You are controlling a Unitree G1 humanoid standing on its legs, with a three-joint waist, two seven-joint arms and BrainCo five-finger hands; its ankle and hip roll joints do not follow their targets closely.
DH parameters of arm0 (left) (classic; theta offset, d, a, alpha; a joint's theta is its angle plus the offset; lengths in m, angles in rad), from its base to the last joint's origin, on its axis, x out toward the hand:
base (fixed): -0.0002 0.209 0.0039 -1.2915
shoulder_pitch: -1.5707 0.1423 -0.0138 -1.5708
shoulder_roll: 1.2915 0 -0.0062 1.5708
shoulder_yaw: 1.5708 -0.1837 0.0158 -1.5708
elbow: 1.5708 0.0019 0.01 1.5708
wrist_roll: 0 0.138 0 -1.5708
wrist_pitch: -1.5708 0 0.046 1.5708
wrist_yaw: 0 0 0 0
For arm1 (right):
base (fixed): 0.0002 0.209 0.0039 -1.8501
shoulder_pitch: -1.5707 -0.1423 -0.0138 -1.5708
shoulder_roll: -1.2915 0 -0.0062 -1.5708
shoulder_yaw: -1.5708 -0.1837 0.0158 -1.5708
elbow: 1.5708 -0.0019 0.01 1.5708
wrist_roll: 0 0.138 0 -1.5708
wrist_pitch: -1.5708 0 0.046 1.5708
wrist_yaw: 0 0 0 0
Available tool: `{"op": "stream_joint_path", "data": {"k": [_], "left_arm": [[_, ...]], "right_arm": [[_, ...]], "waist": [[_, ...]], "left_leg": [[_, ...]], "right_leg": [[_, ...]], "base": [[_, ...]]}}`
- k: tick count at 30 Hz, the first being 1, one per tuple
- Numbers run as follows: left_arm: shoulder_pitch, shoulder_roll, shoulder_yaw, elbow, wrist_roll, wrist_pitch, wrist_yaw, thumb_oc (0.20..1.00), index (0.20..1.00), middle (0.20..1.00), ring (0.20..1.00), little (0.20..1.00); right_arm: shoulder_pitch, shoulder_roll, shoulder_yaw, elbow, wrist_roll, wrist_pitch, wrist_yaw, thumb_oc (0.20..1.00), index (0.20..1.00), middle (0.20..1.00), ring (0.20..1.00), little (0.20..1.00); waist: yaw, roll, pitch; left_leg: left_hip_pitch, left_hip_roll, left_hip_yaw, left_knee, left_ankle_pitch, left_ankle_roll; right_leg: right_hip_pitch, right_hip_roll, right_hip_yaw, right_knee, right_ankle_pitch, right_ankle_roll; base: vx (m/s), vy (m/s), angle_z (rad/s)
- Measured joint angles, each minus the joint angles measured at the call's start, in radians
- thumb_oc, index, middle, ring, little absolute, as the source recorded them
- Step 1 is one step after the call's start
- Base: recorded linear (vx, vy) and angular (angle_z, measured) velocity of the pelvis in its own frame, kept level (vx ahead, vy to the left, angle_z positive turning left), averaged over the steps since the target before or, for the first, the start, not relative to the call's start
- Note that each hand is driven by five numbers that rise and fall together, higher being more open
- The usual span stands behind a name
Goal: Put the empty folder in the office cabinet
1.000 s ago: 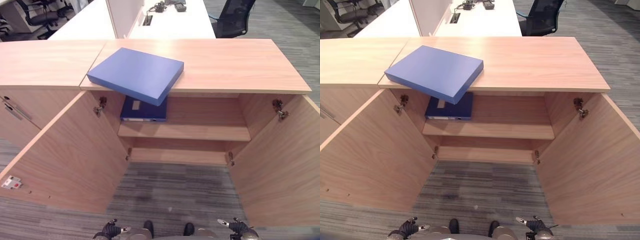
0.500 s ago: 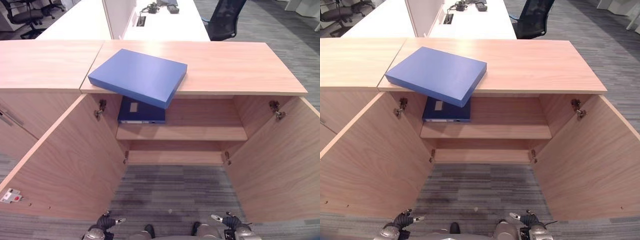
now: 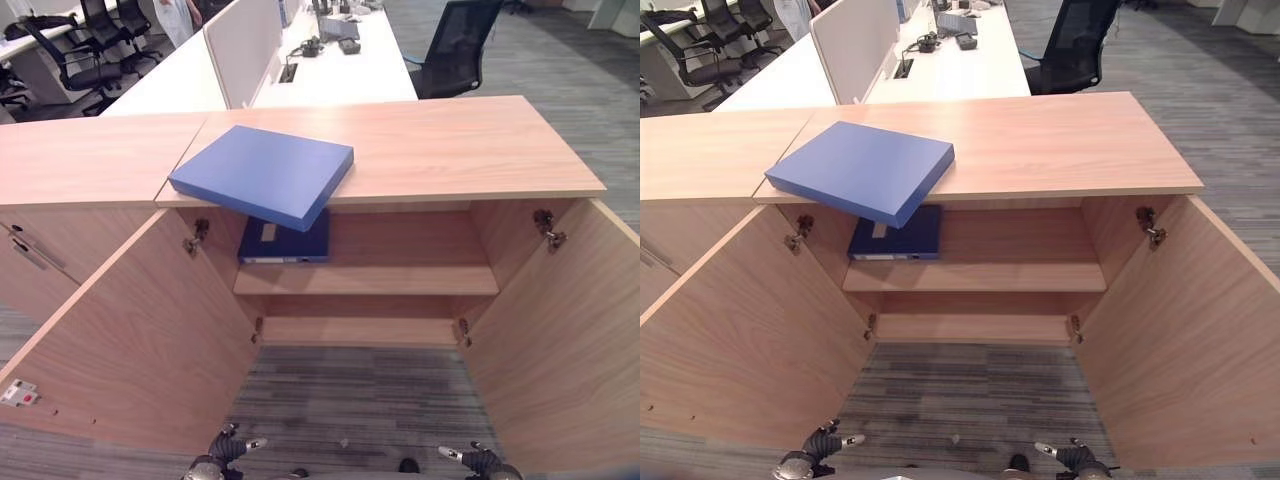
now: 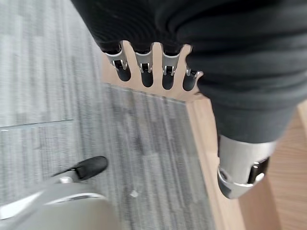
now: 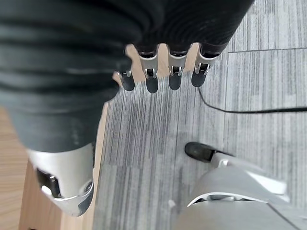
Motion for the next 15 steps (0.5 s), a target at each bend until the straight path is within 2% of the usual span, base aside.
{"op": "stream_joint_path", "data": {"k": [2, 5, 9, 11, 12, 13, 15], "left_arm": [[0.001, 0.018, -0.008, -0.048, 0.000, -0.001, 0.002, 1.000, 1.000, 1.000, 1.000, 1.000], [0.004, 0.070, -0.040, -0.170, 0.005, -0.002, 0.011, 1.000, 1.000, 1.000, 1.000, 1.000], [0.020, 0.115, -0.022, -0.371, 0.028, -0.019, 0.033, 1.000, 1.000, 1.000, 1.000, 1.000], [0.073, 0.146, -0.016, -0.530, 0.035, -0.019, 0.036, 1.000, 1.000, 1.000, 1.000, 1.000], [0.115, 0.151, 0.031, -0.706, 0.047, -0.033, 0.060, 1.000, 1.000, 1.000, 1.000, 1.000], [0.114, 0.149, 0.048, -0.737, 0.056, -0.055, 0.075, 1.000, 1.000, 1.000, 1.000, 1.000], [0.109, 0.159, 0.086, -0.792, 0.116, -0.056, 0.120, 1.000, 1.000, 1.000, 1.000, 1.000]], "right_arm": [[0.018, 0.006, 0.000, 0.001, 0.000, 0.000, 0.000, 1.000, 1.000, 1.000, 1.000, 1.000], [0.025, 0.007, 0.000, 0.000, -0.001, 0.001, 0.000, 1.000, 1.000, 1.000, 1.000, 1.000], [0.034, 0.005, -0.002, -0.010, -0.006, 0.000, 0.000, 1.000, 1.000, 1.000, 1.000, 1.000], [0.052, 0.006, -0.004, -0.041, -0.006, -0.004, 0.000, 1.000, 1.000, 1.000, 1.000, 1.000], [0.060, 0.011, -0.021, -0.040, -0.007, -0.005, -0.001, 1.000, 1.000, 1.000, 1.000, 1.000], [0.063, 0.013, -0.033, -0.038, -0.007, -0.004, -0.001, 1.000, 1.000, 1.000, 1.000, 1.000], [0.068, 0.015, -0.036, -0.039, -0.007, -0.005, -0.004, 1.000, 1.000, 1.000, 1.000, 1.000]], "waist": [[0.001, -0.013, -0.010], [-0.009, -0.017, -0.014], [-0.009, 0.003, -0.020], [-0.012, 0.009, -0.022], [-0.007, 0.011, -0.020], [-0.002, 0.013, -0.021], [0.008, 0.014, -0.021]], "left_leg": [[-0.001, 0.000, -0.001, 0.000, -0.001, -0.002], [0.000, 0.000, -0.002, 0.000, 0.007, 0.005], [0.004, 0.000, -0.004, 0.001, 0.009, 0.003], [0.009, 0.000, -0.005, 0.000, 0.009, 0.003], [0.013, 0.001, -0.011, 0.001, 0.009, 0.003], [0.013, 0.001, -0.013, 0.001, 0.009, 0.003], [0.013, 0.001, -0.016, 0.001, 0.009, 0.003]], "right_leg": [[-0.001, -0.005, 0.000, 0.000, 0.001, -0.001], [0.000, -0.005, 0.001, 0.000, 0.003, -0.003], [0.005, -0.001, 0.000, -0.001, 0.010, -0.006], [0.011, 0.002, -0.001, -0.001, 0.010, -0.006], [0.018, 0.002, -0.010, -0.001, 0.009, -0.006], [0.020, 0.002, -0.011, -0.001, 0.009, -0.006], [0.021, 0.003, -0.013, -0.001, 0.009, -0.006]], "base": [[-0.02, -0.042, 0.01], [-0.02, -0.044, -0.01], [-0.01, -0.030, 0.00], [0.00, -0.052, 0.04], [0.00, -0.055, 0.12], [0.00, -0.057, 0.11], [0.01, -0.060, 0.03]]}}
